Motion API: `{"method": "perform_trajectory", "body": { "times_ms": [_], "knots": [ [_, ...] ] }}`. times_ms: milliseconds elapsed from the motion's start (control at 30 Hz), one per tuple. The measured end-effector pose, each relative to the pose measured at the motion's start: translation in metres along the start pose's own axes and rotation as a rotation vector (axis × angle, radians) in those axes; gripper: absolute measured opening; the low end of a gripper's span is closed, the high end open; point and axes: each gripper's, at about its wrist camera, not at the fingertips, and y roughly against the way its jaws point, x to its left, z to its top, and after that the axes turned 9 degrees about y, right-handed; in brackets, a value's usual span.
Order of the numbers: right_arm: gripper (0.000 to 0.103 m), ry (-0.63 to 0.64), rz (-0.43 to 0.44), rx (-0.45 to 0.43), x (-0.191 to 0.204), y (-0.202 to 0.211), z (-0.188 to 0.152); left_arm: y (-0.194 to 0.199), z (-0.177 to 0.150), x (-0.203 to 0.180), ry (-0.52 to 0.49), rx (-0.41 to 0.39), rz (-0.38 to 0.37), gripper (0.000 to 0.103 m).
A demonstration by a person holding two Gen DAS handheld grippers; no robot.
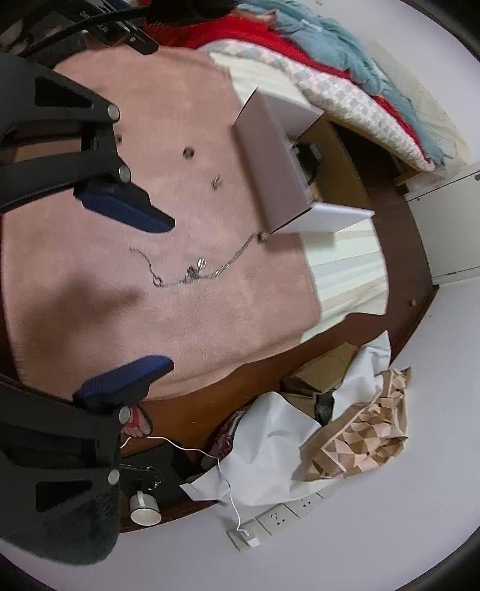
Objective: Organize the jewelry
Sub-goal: 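Lift both tools away from the box back over the table, then grasp the thin silver necklace with the right tool while the left tool grasps a small black ring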
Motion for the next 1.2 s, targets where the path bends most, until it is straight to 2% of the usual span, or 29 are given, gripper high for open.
{"method": "perform_trajectory", "body": {
  "times_ms": [200, 333, 400, 467, 700, 733, 767, 800, 833, 867, 1000, 1200],
  "knots": [
    [0.061, 0.06, -0.011, 0.022, 0.017, -0.047, 0.004, -0.031, -0.009, -0.01, -0.025, 0.059, 0.036, 0.103],
    [0.06, 0.113, 0.016, -0.02, 0.03, -0.058, 0.026, -0.042, -0.002, -0.012, -0.028, 0.072, 0.052, 0.103],
    [0.056, 0.148, 0.019, -0.036, 0.039, -0.065, 0.039, -0.048, 0.004, -0.015, -0.026, 0.077, 0.063, 0.103],
    [0.042, 0.177, 0.034, -0.039, 0.047, -0.077, 0.052, -0.055, 0.01, -0.017, -0.026, 0.086, 0.069, 0.103],
    [0.04, 0.239, 0.035, -0.067, 0.065, -0.099, 0.076, -0.071, 0.027, -0.021, -0.008, 0.102, 0.081, 0.103],
    [0.039, 0.245, 0.033, -0.07, 0.066, -0.1, 0.077, -0.072, 0.029, -0.021, -0.008, 0.104, 0.081, 0.103],
    [0.032, 0.254, 0.028, -0.079, 0.069, -0.102, 0.079, -0.073, 0.029, -0.021, -0.009, 0.106, 0.081, 0.103],
    [0.028, 0.262, 0.023, -0.087, 0.071, -0.102, 0.079, -0.073, 0.029, -0.021, -0.011, 0.107, 0.081, 0.103],
    [0.013, 0.27, 0.013, -0.093, 0.072, -0.102, 0.079, -0.073, 0.029, -0.02, -0.013, 0.108, 0.079, 0.103],
    [0.01, 0.274, 0.008, -0.093, 0.073, -0.102, 0.079, -0.073, 0.028, -0.019, -0.017, 0.11, 0.075, 0.103],
    [0.01, 0.245, 0.041, -0.075, 0.07, -0.093, 0.072, -0.067, 0.017, -0.011, -0.034, 0.122, 0.032, 0.103],
    [0.01, 0.166, 0.128, -0.084, 0.054, -0.047, 0.04, -0.046, -0.014, -0.007, -0.098, 0.17, -0.06, 0.103]
  ]
}}
